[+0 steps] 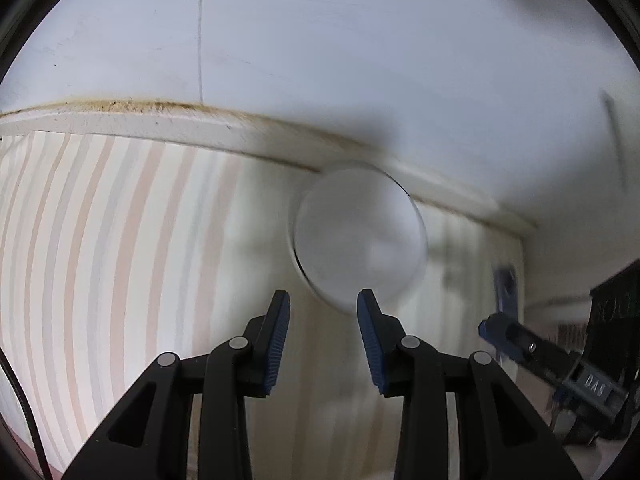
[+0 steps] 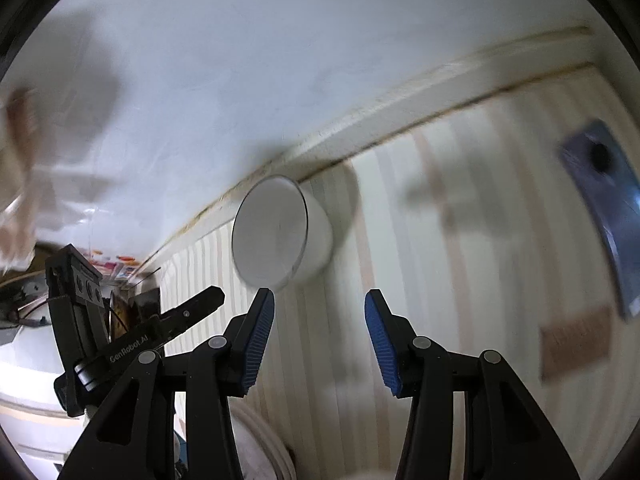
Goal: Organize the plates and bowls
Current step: 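Grasp the rim of the black-rimmed white bowl with both grippers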
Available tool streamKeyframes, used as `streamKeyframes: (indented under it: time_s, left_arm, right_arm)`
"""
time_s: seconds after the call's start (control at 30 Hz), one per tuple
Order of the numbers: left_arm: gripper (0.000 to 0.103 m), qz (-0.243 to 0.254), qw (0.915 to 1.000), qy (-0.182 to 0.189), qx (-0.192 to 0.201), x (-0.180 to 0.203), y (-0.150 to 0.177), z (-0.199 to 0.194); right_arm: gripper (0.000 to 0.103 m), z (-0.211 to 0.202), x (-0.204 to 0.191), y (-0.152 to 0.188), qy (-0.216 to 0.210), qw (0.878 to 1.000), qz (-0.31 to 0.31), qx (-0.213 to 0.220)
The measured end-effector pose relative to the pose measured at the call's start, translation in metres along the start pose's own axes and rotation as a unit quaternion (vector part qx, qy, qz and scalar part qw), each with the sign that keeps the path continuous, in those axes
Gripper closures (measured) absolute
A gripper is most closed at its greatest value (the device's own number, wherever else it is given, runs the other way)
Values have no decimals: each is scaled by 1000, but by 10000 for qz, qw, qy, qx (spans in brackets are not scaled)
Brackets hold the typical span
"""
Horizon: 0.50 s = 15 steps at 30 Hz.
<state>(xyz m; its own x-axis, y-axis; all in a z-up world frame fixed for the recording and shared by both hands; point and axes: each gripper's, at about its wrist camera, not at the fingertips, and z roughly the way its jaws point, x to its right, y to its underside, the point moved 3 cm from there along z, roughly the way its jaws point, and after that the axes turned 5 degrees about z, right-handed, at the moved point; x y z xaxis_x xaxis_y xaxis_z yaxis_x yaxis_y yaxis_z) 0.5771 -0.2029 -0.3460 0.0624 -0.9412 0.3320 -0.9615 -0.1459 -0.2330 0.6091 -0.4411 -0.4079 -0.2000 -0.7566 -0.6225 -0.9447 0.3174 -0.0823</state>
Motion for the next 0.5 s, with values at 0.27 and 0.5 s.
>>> streamKeyframes:
  time_s: [0.27,0.5]
  left_arm:
    - [72,-223,9984,203,-483,-11,-28,62]
    - [78,141,9993,7,-353,0,-18,63]
  right_arm:
    - [57,73,0,-38,9,9991,150,-402]
    - [84,89,-4,-36,118,9994,-128,-312]
